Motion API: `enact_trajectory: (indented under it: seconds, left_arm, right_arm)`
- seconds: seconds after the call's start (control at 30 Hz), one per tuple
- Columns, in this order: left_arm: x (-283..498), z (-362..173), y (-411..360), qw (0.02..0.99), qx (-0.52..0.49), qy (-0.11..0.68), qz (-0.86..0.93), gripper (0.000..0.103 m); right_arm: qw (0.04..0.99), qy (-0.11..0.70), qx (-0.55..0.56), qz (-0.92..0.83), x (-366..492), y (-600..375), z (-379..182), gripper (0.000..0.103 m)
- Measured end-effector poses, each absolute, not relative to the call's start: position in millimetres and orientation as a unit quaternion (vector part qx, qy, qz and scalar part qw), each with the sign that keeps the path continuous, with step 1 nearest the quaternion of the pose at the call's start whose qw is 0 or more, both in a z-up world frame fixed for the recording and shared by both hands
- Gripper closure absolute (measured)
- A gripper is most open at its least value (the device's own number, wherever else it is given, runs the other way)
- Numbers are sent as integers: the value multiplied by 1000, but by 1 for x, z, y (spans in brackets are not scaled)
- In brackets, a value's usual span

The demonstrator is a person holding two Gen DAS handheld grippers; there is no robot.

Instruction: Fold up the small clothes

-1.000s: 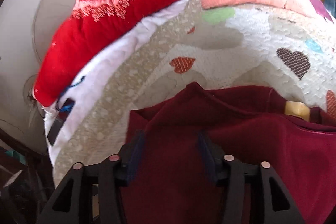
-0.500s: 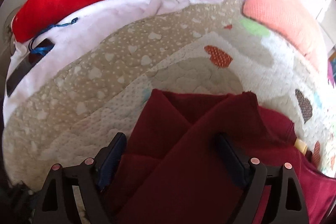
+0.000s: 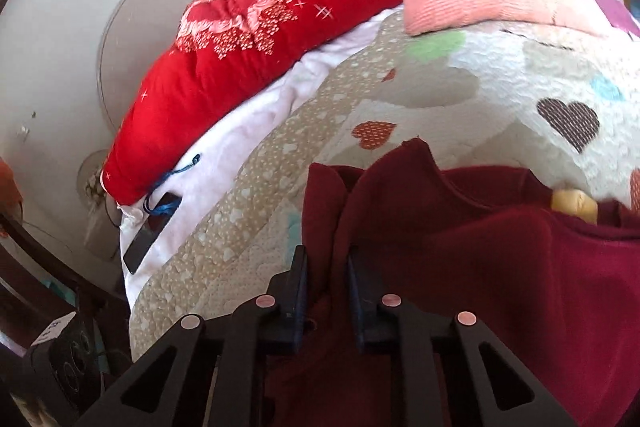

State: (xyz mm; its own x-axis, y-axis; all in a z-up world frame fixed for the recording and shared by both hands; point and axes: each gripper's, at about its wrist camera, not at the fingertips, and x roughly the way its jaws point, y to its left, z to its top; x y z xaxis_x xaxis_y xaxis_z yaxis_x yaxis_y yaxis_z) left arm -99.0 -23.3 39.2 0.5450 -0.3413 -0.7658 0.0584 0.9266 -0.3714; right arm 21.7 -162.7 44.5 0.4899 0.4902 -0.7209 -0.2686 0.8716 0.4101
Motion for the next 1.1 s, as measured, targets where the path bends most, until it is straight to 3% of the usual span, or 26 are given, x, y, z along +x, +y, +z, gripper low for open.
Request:
enact_trajectory:
  seconds: [0.27, 0.33, 0.4, 0.43, 0.53, 0.8, 0.93, 1.1]
  left_arm:
    - [-101, 44, -35, 872, -122, 455, -128, 28]
    - [-103, 47, -37, 872, -121, 455, -134, 41]
    - [-105, 50, -39, 870, -125, 456, -141, 47]
    - [-107, 53, -42, 869, -128, 454, -148, 57]
    - [-113, 70, -55, 870, -113, 445, -180, 74]
    - [-123, 121, -132, 843, -91, 415, -330, 79]
    - [-117, 103, -182, 820, -71, 438, -361, 80]
    - [-114, 61, -232, 797, -19, 484, -362, 80]
  right_arm:
    - [859, 437, 135, 231, 16, -169, 49, 88]
    - [861, 432, 139, 229, 14, -172, 53, 88]
    - [867, 420, 146, 226, 10, -177, 59, 88]
    - [869, 414, 150, 227, 7, -180, 63, 88]
    - [876, 393, 159, 229, -1, -190, 76, 88]
    - [901, 317, 215, 205, -41, -278, 122, 89]
    - [906, 307, 240, 166, -60, -335, 120, 90]
    - [893, 356, 262, 82, -66, -389, 73, 90]
